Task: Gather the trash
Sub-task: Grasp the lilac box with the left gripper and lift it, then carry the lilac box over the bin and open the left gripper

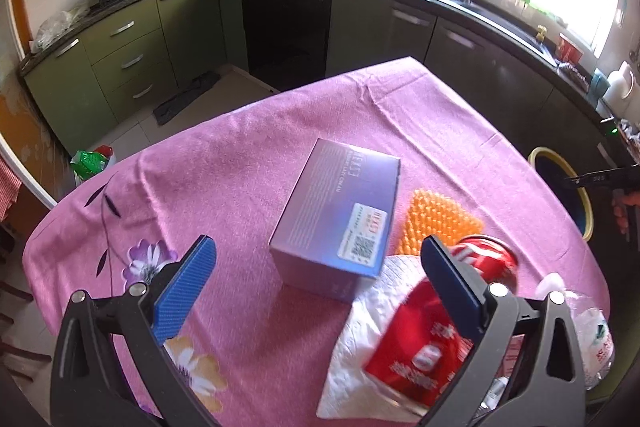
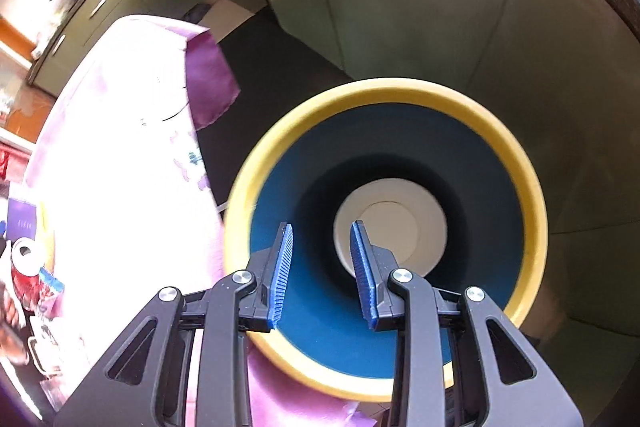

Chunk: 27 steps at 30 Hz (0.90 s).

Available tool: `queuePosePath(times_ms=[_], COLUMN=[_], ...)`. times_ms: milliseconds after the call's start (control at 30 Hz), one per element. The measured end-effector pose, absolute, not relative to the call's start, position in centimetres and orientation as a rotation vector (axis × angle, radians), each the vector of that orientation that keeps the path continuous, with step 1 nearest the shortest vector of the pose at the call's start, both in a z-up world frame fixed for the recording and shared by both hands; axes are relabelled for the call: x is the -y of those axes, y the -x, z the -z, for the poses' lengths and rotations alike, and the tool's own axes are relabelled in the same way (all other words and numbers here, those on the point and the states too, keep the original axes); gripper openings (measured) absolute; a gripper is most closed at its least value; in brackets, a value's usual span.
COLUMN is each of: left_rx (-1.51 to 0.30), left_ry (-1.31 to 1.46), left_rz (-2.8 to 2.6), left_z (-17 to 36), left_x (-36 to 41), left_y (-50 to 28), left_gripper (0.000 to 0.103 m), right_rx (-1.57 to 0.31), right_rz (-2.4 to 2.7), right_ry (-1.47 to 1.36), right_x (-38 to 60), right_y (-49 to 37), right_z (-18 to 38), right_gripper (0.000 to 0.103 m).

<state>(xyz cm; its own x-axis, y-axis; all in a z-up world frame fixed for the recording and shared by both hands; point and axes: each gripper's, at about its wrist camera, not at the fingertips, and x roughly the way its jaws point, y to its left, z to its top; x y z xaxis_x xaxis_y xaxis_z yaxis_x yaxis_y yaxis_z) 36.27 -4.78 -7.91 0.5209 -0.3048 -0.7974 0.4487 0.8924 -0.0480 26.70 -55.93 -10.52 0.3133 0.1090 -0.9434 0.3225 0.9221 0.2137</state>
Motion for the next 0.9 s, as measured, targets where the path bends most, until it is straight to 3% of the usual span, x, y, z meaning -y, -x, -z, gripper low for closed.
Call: queuePosePath(times_ms=[167, 333, 367, 700, 900], left_rx=[-0.937, -0.957, -0.955, -0.852, -0.835], left_ry=[-0.191, -0.204, -0.199, -0.142, -0.200], left_rz=[0.495, 0.528, 0.525, 0.496, 0.598], left_z=[9.7, 10.6, 10.5, 5.6, 0.5], left_x=[5.6, 6.0, 5.9, 4.2, 9.5], left_y=[-38.1, -38.4, -38.4, -37.1, -33.1], left_gripper=[0.096, 0.055, 0.053, 0.051, 0.051], right_rx=[-1.253, -1.247, -1.247, -1.219, -1.138], right_rz=[0.122, 0.118, 0.116, 0.079, 0.074], right_ry=[-0.381, -0.385, -0.389, -0.411, -0.413], right_x=[54.4, 52.7, 52.6, 53.7, 54.8], right_y=[-26.1, -27.7, -27.5, -26.2, -22.7], right_z=[10.1, 10.7, 10.6, 11.1, 8.4], right_gripper=[0.031, 0.035, 0.035, 0.035, 0.035])
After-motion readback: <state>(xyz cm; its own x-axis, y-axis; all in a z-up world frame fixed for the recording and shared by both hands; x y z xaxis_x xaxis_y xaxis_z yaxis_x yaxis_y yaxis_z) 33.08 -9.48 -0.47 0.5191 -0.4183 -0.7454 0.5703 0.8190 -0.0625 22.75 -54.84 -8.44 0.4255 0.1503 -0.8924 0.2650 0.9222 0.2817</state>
